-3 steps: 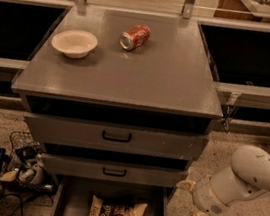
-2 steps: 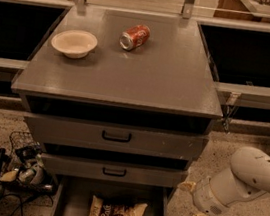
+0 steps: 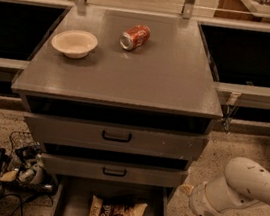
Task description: Pick brown chip bag from bottom drawer and place on counter
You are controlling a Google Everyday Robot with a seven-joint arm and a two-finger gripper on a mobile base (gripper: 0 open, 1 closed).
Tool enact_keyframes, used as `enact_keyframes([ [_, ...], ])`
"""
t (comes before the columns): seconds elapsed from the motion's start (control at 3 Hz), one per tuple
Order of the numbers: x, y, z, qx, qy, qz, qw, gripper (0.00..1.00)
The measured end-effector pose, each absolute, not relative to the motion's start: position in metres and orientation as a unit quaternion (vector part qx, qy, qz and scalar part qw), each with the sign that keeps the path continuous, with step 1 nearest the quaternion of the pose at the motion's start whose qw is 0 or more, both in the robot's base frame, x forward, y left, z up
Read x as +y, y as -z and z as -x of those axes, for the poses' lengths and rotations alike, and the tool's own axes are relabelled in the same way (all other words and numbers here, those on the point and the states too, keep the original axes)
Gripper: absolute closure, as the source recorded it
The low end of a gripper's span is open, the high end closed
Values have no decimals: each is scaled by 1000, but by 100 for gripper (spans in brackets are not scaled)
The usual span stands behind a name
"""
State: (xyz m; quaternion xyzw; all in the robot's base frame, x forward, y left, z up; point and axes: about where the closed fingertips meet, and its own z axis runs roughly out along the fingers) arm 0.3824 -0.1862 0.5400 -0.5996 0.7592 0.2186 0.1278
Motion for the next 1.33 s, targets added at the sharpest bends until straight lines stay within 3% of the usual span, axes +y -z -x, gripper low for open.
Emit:
enact_keyframes([
  [1.33,-153,-457,-392,765,-268,573,125,0],
])
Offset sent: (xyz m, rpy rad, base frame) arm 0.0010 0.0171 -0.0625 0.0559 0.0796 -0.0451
